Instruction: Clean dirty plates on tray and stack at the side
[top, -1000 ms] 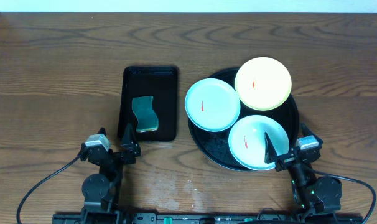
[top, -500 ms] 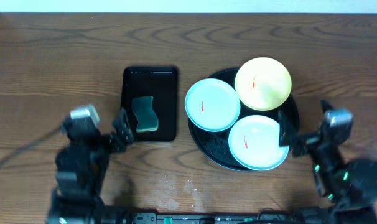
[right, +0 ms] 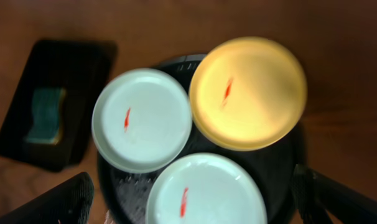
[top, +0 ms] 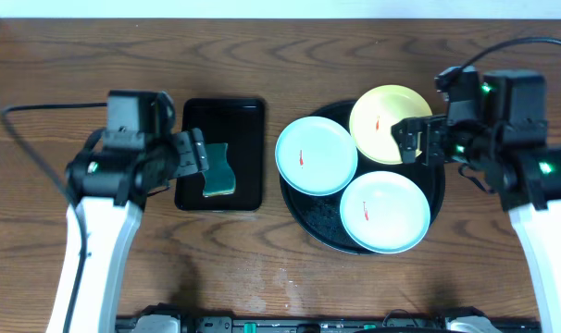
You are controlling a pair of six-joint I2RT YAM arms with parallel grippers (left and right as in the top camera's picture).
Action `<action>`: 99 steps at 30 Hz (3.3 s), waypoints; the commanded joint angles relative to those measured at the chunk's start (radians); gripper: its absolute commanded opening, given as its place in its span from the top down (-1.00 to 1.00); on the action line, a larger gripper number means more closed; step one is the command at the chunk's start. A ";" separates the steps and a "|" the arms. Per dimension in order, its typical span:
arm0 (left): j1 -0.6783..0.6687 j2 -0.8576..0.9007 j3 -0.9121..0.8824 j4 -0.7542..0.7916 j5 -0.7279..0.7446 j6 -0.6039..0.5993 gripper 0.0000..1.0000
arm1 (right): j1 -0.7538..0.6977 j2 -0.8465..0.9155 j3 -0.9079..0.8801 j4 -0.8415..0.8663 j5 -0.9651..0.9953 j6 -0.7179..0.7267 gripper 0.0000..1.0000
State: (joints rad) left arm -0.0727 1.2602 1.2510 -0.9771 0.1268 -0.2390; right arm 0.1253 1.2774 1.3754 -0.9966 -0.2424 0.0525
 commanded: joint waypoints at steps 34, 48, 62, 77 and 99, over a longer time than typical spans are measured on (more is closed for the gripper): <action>-0.055 0.658 0.035 0.136 0.023 -0.131 0.85 | 0.021 0.109 0.015 -0.008 -0.118 0.040 -0.18; -0.069 0.290 0.074 0.064 0.023 -0.106 0.85 | 0.116 0.558 0.009 0.069 -0.039 0.159 0.27; -0.248 0.259 0.074 0.181 0.023 -0.106 0.85 | 0.154 0.789 0.009 0.248 -0.048 0.201 0.74; -0.509 0.513 0.074 0.492 0.085 -0.217 0.85 | 0.164 0.789 0.009 0.193 0.146 0.379 0.97; -0.556 0.771 0.104 0.435 -0.413 -0.155 0.85 | 0.164 0.789 0.009 0.109 0.190 0.350 0.98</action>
State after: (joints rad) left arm -0.6556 2.0060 1.3560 -0.4854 -0.0002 -0.4648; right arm 0.2867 2.0525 1.4052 -0.8555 -0.1703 0.4355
